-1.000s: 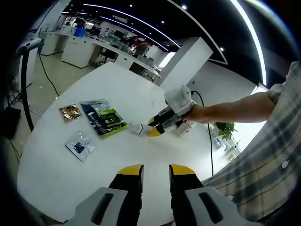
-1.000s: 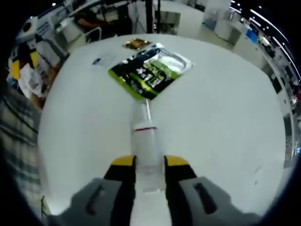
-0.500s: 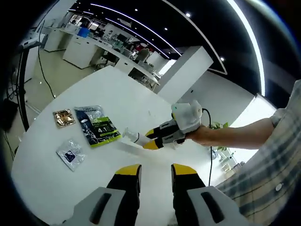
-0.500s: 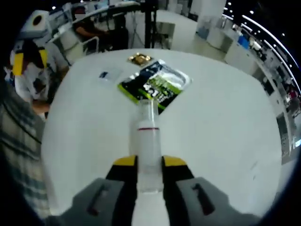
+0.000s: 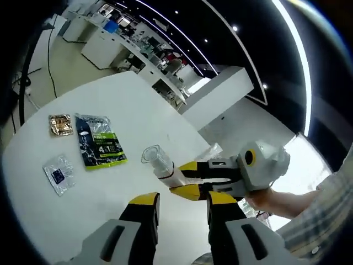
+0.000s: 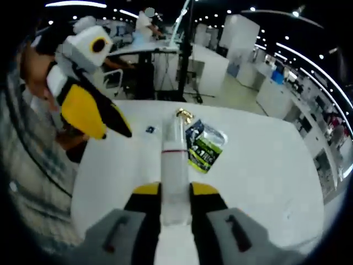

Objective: Arrange the skincare products in the storage area until every visible bottle or jar stands upright without overlapping.

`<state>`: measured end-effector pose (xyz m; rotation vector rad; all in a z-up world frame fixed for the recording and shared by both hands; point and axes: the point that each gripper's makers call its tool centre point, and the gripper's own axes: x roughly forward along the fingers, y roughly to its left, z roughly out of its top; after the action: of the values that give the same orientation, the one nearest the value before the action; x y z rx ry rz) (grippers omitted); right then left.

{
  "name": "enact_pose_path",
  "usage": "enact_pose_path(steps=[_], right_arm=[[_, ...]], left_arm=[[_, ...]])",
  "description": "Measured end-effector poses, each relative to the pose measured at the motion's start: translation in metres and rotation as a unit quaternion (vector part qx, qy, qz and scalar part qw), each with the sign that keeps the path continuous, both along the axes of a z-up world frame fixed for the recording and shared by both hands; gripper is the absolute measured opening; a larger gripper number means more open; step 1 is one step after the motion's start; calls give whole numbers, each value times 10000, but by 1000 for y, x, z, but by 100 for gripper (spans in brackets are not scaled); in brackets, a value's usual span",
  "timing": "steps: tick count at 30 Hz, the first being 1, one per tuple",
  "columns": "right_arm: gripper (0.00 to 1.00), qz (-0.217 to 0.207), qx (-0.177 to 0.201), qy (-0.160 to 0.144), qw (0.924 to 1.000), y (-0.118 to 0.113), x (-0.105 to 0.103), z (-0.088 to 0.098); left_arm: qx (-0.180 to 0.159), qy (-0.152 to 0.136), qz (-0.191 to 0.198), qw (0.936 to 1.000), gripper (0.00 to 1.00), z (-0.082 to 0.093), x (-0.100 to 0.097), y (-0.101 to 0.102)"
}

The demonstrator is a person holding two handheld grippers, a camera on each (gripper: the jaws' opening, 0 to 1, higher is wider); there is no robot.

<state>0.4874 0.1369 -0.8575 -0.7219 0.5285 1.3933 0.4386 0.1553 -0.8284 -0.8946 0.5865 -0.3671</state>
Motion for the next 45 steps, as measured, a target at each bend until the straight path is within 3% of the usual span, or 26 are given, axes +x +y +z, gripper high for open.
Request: enact_pose_path(steps=[7, 16, 23, 26, 34, 41, 45], right_arm=[[18, 134, 280, -135, 9994, 13, -29, 23], [18, 52, 347, -138, 9993, 15, -41, 29], [18, 50, 402, -144, 9991, 22, -54, 29], [18, 8, 458, -141, 9989, 26, -61, 32], [18, -62, 600, -114, 9981, 31, -72, 37], [18, -98, 695, -19, 9975, 34, -81, 38], [18, -74, 729, -10, 9973, 36, -89, 38]], left_arm=[[-180, -2, 27, 9998, 34, 3, 3, -5], [-408, -65, 91, 9991, 31, 6, 2, -4], [-301, -88, -18, 9995, 26, 0, -4, -2], [-427, -85, 39, 9990, 27, 1, -5, 2], [-462, -340, 30, 9983, 27, 7, -16, 7], [-945, -399, 354, 9941, 28, 13, -20, 14], [-926, -381, 328, 9944, 26, 10, -21, 15]])
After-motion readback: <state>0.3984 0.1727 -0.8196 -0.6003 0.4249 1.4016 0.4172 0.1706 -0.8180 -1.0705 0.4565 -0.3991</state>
